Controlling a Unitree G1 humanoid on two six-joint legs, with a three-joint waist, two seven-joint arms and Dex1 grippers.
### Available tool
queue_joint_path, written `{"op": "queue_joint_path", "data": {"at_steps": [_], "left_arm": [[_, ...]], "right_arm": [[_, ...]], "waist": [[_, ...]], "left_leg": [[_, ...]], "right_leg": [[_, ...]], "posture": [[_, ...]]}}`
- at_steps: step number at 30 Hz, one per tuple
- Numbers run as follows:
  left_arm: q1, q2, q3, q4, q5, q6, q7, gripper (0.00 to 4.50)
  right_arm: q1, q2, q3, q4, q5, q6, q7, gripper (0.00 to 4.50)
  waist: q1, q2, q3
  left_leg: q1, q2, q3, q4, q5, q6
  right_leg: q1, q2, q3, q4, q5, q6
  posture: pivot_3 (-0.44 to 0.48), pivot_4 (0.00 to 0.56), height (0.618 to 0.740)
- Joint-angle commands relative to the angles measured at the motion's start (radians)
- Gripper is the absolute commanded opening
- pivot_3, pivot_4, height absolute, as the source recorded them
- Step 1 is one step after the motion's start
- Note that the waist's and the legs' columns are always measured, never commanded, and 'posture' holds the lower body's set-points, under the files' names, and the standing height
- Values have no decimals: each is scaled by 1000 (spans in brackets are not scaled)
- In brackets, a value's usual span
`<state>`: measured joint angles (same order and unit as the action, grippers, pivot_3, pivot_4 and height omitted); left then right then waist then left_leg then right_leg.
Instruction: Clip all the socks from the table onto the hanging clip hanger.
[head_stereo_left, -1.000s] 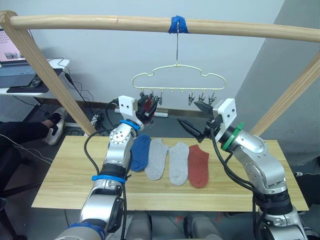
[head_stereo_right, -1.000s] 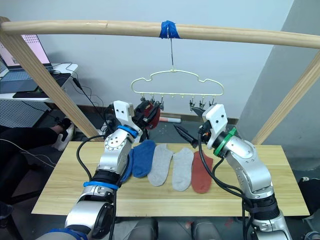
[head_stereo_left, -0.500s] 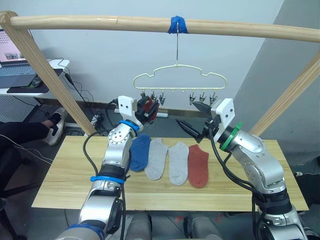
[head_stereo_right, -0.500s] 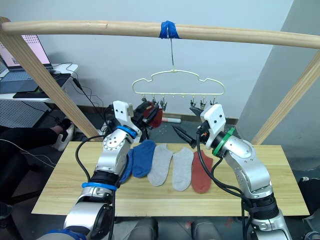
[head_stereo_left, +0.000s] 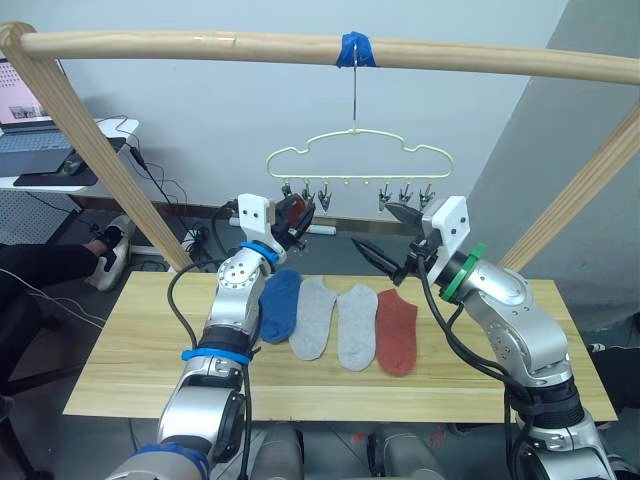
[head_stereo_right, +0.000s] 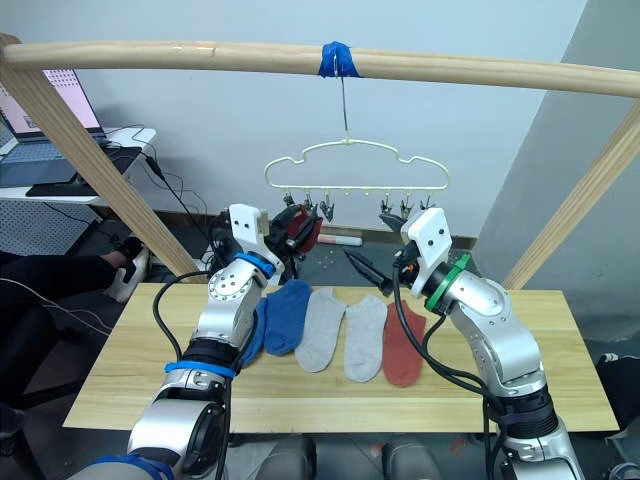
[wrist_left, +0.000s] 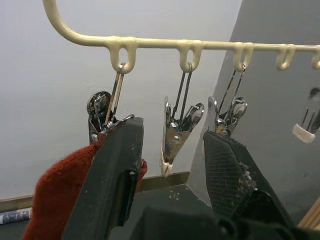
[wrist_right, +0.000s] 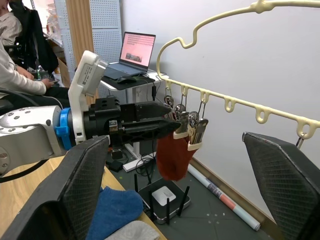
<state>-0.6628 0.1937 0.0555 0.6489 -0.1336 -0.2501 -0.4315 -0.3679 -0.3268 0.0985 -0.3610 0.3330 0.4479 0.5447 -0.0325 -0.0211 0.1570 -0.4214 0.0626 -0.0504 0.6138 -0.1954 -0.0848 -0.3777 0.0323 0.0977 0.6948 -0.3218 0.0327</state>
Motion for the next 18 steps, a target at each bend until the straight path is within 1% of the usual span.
{"op": "queue_joint_path", "data": {"at_steps": [1, 12, 18], "left_arm": [[-44, 0, 10, 17, 6, -42, 9, 2144], [-113, -2, 15, 109, 7, -93, 23, 2144], [-122, -2, 13, 131, 4, -108, 13, 2144]], "right_arm": [[-21, -5, -9, -44, 5, -10, 1, 4500], [-13, -19, -5, -44, -4, -14, 1, 4500], [-13, -18, -7, -45, -2, -12, -4, 4500]], "waist": [[0, 0, 0], [-1, 0, 0], [-1, 0, 0]], "left_leg": [[0, 0, 0, 0, 0, 0], [0, 0, 0, 0, 0, 0], [0, 0, 0, 0, 0, 0]], "right_leg": [[0, 0, 0, 0, 0, 0], [0, 0, 0, 0, 0, 0], [0, 0, 0, 0, 0, 0]], "posture": [[-29, 142, 740], [-38, 140, 740], [-38, 140, 740]]}}
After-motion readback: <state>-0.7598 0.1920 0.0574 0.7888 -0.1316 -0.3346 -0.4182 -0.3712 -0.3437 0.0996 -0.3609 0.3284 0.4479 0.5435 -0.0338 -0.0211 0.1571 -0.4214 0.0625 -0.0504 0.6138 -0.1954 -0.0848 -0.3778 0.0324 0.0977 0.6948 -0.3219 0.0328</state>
